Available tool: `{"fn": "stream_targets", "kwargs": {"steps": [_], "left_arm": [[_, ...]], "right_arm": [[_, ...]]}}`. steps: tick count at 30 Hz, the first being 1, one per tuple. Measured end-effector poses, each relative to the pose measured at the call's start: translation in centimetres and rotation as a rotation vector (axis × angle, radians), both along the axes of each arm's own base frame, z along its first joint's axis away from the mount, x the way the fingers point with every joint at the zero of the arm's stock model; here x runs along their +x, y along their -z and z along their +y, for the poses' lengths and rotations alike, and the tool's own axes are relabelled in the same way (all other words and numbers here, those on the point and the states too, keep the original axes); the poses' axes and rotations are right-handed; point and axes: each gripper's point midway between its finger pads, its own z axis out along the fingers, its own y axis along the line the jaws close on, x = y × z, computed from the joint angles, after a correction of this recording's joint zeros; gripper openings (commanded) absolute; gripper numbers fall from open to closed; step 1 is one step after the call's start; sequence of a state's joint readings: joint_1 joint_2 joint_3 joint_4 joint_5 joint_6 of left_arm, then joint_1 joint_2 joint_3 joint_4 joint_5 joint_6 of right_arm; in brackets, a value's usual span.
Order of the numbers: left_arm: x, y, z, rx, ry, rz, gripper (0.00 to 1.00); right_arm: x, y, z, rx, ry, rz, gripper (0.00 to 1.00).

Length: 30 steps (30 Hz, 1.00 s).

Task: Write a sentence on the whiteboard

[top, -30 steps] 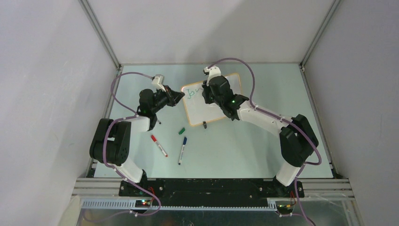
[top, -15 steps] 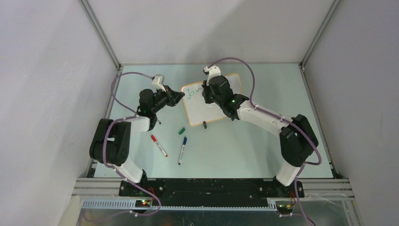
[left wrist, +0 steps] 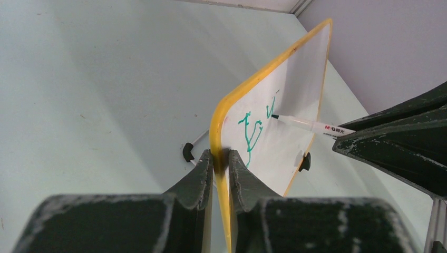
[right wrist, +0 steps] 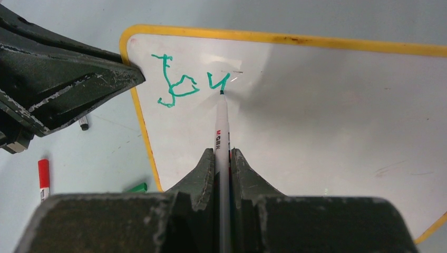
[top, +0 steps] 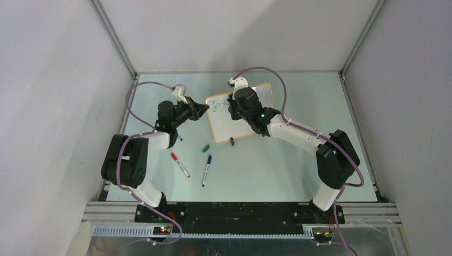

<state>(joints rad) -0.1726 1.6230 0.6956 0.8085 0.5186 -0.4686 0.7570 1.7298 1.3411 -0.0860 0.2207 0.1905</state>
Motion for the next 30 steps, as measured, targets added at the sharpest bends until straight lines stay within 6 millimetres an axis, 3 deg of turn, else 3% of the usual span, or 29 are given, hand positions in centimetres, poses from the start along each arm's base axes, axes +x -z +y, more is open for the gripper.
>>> {"fn": "stream_targets", "kwargs": {"steps": [30], "left_arm": [[0.0, 0.0, 0.0, 0.000, 0.001, -0.001, 0.00]], "right_arm": [[-1.5, 1.0, 0.6, -0.033, -0.025, 0.029, 0.00]]}}
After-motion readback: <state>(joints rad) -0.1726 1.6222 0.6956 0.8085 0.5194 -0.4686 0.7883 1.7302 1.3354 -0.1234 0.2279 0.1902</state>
